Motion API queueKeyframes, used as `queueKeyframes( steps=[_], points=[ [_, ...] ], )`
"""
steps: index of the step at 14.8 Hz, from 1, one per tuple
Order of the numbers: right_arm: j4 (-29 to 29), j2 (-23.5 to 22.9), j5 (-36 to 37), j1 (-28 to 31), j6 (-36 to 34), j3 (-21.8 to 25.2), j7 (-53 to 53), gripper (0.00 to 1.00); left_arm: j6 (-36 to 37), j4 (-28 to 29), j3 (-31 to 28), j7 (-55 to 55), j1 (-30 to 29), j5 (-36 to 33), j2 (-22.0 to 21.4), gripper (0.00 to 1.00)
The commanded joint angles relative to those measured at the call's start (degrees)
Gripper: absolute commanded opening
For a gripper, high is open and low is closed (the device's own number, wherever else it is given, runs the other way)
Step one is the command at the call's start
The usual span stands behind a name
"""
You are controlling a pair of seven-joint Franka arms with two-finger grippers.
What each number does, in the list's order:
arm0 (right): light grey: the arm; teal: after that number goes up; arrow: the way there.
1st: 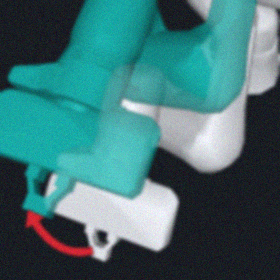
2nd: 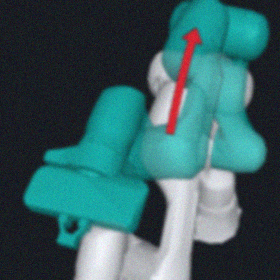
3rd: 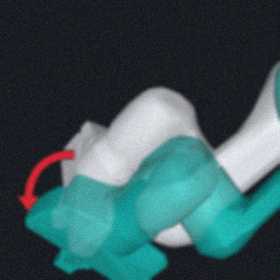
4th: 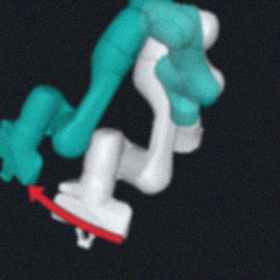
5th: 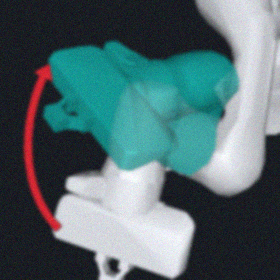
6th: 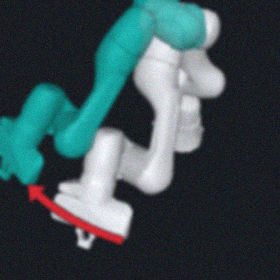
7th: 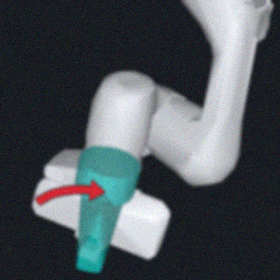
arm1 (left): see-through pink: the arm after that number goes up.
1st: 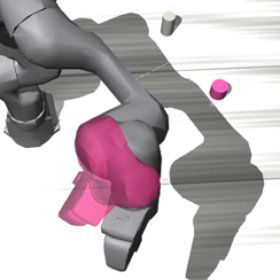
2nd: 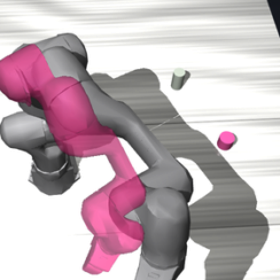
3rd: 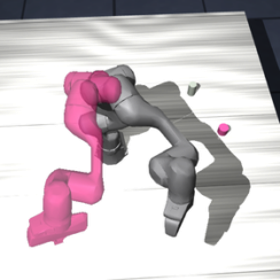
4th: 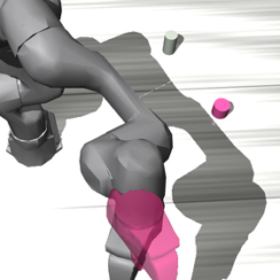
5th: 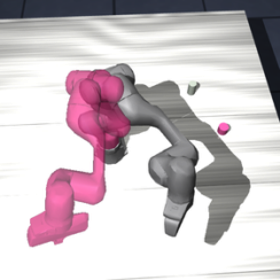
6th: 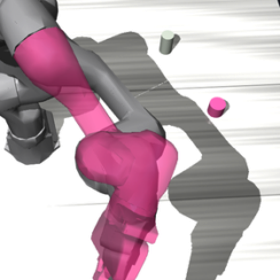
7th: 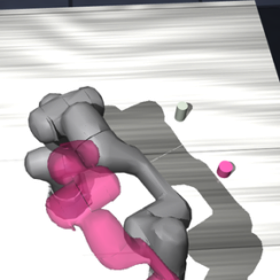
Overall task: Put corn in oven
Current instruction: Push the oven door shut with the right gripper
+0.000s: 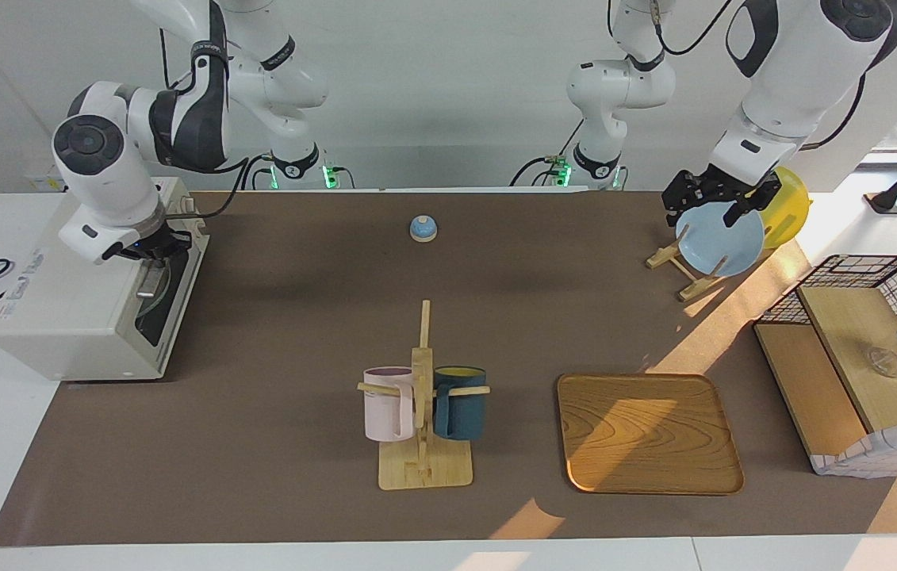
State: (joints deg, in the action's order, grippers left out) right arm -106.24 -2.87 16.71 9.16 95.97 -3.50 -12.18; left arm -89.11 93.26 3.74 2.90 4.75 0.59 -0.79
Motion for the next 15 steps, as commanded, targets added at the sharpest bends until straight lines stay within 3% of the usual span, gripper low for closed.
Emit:
queueKeyframes(
  steps=[1,6,7,8,15],
  points=[
    [9.36,-1.26,-4.74,0.33,-7.44,-0.28,-1.0,0.24,0.52,0.96,0.3,0.44,-0.7,0.38,-1.23,1.0],
    [14.92,0.5,-13.53,0.16,-12.65,-0.54,-0.82,0.62,0.52,0.96,0.3,0.44,-0.7,0.38,-1.23,1.0],
    [15.01,0.59,-14.42,0.16,-12.74,-0.54,-0.82,0.87,0.52,0.96,0.3,0.44,-0.7,0.38,-1.23,1.0],
    [15.36,0.67,-15.21,0.16,-12.74,-0.54,-0.48,1.0,0.52,0.96,0.3,0.44,-0.7,0.38,-1.23,1.0],
    [19.49,-0.2,-15.75,-3.27,-13.26,-0.63,4.18,1.0,0.52,0.96,0.3,0.44,-0.7,0.38,-1.23,1.0]
  ],
)
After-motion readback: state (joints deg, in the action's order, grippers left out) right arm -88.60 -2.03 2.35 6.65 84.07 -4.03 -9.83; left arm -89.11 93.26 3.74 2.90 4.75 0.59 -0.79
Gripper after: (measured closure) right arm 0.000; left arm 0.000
